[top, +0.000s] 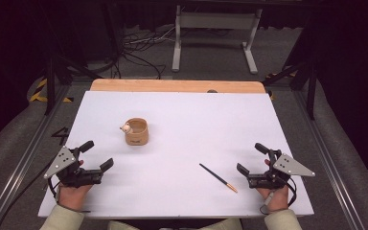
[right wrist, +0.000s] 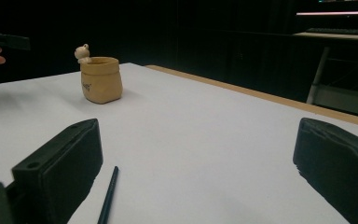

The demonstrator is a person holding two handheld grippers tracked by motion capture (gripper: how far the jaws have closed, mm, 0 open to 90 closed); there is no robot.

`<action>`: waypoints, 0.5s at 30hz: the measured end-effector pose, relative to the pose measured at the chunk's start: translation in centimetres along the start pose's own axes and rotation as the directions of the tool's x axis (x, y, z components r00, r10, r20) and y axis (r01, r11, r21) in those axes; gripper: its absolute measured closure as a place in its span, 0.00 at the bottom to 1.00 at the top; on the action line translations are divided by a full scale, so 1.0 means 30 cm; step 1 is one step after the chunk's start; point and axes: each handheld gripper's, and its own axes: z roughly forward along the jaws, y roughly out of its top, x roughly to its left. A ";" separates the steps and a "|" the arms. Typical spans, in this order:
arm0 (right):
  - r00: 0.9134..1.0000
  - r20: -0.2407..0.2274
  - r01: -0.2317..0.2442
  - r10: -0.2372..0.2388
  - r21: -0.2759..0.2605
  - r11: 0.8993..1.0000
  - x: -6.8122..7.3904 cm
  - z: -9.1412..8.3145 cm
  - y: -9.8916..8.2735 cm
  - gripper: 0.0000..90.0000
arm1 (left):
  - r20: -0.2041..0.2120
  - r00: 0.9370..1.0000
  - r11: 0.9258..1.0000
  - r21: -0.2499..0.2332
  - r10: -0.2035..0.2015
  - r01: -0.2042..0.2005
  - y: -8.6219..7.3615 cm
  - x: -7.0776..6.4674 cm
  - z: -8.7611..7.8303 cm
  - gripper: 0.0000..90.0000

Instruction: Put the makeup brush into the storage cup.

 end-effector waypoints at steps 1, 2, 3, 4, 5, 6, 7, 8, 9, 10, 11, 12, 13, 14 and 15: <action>1.000 -0.001 0.001 -0.001 0.002 1.000 0.000 0.001 -0.001 0.01 | 0.001 1.000 1.000 0.002 0.001 -0.001 0.000 0.001 0.000 0.01; 1.000 0.000 0.000 0.000 0.008 1.000 0.000 0.001 -0.001 0.00 | -0.004 1.000 1.000 0.004 0.000 0.000 0.000 0.001 -0.001 0.01; 1.000 0.000 -0.002 0.002 0.010 1.000 -0.001 0.002 -0.001 0.00 | 0.000 1.000 1.000 0.006 0.000 0.000 0.000 0.001 -0.001 0.01; 1.000 -0.002 -0.004 0.004 0.010 1.000 -0.001 0.004 0.000 0.00 | 0.002 1.000 1.000 0.006 0.000 0.000 0.001 0.002 -0.003 0.01; 1.000 -0.004 -0.004 0.004 0.012 1.000 -0.001 0.006 0.002 0.00 | 0.002 1.000 1.000 0.008 0.003 -0.003 0.002 0.002 -0.006 0.01; 1.000 -0.004 -0.006 0.006 0.015 1.000 0.000 0.008 0.003 0.00 | 0.001 1.000 1.000 0.008 0.001 -0.001 0.002 0.002 -0.007 0.01; 1.000 -0.007 -0.006 0.007 0.014 1.000 0.000 0.009 0.004 0.00 | 0.002 1.000 1.000 0.007 0.000 0.000 0.002 0.002 -0.008 0.00; 1.000 -0.005 -0.003 0.003 0.015 1.000 0.000 0.010 0.006 0.00 | 0.000 1.000 1.000 0.004 0.001 -0.001 0.002 0.003 -0.008 0.00; 1.000 -0.002 -0.001 0.001 0.015 1.000 0.001 0.009 0.009 0.00 | -0.002 1.000 1.000 0.003 -0.005 0.005 0.002 0.002 -0.007 0.00; 1.000 0.000 -0.001 0.001 0.012 1.000 0.001 0.008 0.011 0.00 | 0.001 1.000 1.000 0.005 -0.008 0.008 0.002 0.003 -0.007 0.00; 1.000 0.000 -0.001 0.001 0.011 1.000 0.000 0.007 0.014 0.00 | 0.002 1.000 1.000 0.006 -0.007 0.007 0.002 0.003 -0.006 0.00; 1.000 0.001 -0.003 0.003 0.010 1.000 -0.001 0.006 0.016 0.00 | 0.003 1.000 1.000 0.004 -0.006 0.006 0.003 0.003 -0.005 0.00; 1.000 0.003 -0.005 0.005 0.013 1.000 -0.003 0.003 0.022 0.00 | 0.003 1.000 1.000 0.005 -0.006 0.006 0.004 0.002 -0.005 0.00; 1.000 0.005 -0.007 0.007 0.012 1.000 -0.003 0.001 0.025 0.00 | 0.003 1.000 1.000 0.004 -0.004 0.004 0.005 0.001 -0.005 0.00; 1.000 0.002 -0.011 0.011 0.012 1.000 -0.004 0.000 0.031 0.00 | 0.004 1.000 1.000 0.006 -0.002 0.002 0.006 0.000 -0.005 0.01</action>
